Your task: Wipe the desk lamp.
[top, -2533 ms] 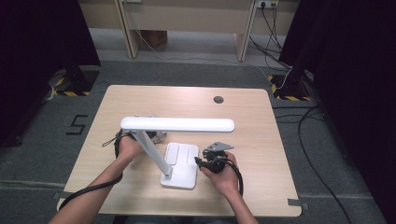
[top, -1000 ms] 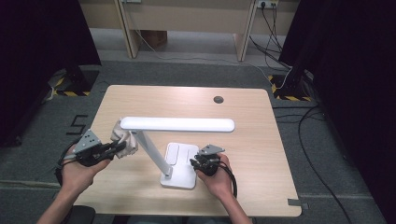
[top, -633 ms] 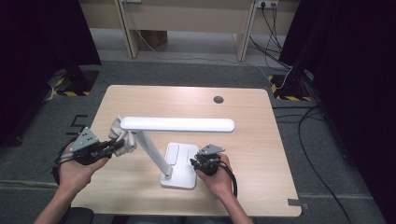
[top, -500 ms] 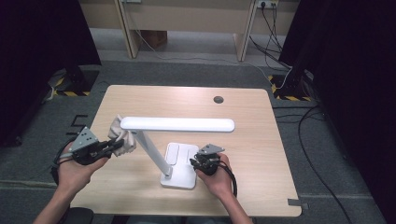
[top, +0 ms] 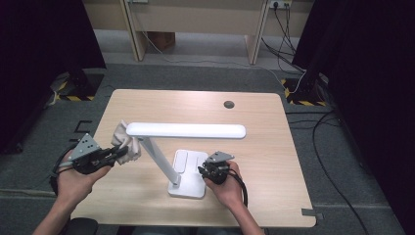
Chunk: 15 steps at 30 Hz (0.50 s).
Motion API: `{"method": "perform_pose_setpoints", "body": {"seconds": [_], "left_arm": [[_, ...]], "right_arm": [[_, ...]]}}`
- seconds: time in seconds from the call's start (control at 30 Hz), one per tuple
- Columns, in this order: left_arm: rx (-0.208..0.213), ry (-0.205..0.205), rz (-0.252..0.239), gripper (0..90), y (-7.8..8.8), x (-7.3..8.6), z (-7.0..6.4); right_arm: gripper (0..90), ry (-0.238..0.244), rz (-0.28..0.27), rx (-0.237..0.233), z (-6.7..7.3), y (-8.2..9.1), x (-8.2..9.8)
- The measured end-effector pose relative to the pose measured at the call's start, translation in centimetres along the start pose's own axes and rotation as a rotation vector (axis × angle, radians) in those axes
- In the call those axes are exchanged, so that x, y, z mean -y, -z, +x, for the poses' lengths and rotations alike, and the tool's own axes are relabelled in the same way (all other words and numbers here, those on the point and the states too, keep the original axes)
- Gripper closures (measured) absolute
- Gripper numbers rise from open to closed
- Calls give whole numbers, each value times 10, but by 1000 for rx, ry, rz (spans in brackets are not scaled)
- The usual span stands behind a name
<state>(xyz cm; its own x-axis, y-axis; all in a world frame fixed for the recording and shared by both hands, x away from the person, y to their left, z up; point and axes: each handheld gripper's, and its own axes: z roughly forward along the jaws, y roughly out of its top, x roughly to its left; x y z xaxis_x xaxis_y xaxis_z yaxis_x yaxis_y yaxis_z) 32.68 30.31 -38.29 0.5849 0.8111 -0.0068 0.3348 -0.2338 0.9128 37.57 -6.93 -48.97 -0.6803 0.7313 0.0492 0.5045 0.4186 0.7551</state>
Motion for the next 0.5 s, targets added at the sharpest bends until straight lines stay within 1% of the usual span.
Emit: {"method": "perform_pose_setpoints", "body": {"seconds": [0.07,0.13,0.2,0.3,0.43,0.5], "left_arm": [[3,-5,-4,824,1,-2,-1],[5,-8,-13,824,1,-5,-2],[5,-12,-22,824,2,-7,-3],[6,-18,-24,824,4,-10,-3],[10,-31,-34,824,9,-13,-4],[15,-42,-38,825,12,-15,-5]], "right_arm": [[725,-2,1,-1,1,1,0],[763,8,-1,-5,2,1,0],[775,9,1,-7,2,1,0],[822,17,6,-11,4,0,1],[837,23,8,-8,6,-1,1],[844,19,13,-8,8,-3,1]]}}
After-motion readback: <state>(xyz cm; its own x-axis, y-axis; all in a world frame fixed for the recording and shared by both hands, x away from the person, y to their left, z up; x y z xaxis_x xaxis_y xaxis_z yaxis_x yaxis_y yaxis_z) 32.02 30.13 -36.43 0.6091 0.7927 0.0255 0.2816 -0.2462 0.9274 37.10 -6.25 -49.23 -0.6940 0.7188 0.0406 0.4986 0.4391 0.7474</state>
